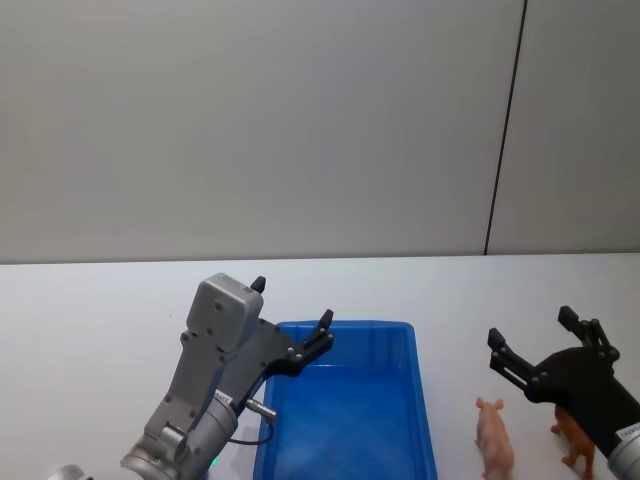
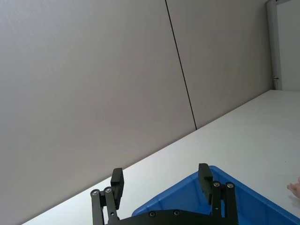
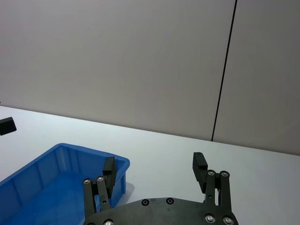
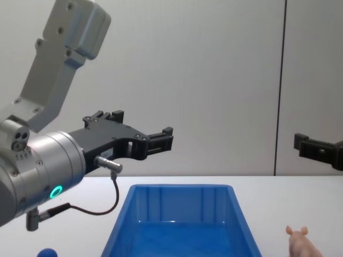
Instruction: Pick up the two dolls from the table and place them into the box.
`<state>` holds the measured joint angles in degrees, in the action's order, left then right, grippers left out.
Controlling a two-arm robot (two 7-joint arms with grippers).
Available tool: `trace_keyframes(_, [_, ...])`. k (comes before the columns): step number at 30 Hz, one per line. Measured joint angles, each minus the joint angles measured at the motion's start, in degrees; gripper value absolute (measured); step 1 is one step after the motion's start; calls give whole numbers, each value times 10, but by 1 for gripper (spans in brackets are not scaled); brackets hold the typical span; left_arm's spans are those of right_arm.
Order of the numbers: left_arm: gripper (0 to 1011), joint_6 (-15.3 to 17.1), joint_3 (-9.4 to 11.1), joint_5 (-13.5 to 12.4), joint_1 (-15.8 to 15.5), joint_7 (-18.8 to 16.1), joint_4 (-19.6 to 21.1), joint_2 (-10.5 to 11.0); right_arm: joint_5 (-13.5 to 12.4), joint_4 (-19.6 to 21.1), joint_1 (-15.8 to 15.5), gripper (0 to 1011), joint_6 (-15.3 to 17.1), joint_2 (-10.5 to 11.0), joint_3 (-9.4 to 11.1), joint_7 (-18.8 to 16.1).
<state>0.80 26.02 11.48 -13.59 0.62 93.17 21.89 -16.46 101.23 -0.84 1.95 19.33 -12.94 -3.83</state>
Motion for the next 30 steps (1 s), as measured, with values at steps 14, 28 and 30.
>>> trace_keyframes(14, [1003, 0, 0, 0, 0, 0, 0, 0, 0, 0, 0, 1001, 0, 0, 0, 0])
trace_keyframes(28, [1003, 0, 0, 0, 0, 0, 0, 0, -17, -11, -2, 1001, 13, 14, 12, -16])
trace_keyframes(30, [1003, 0, 0, 0, 0, 0, 0, 0, -20, -13, -3, 1001, 16, 18, 15, -19])
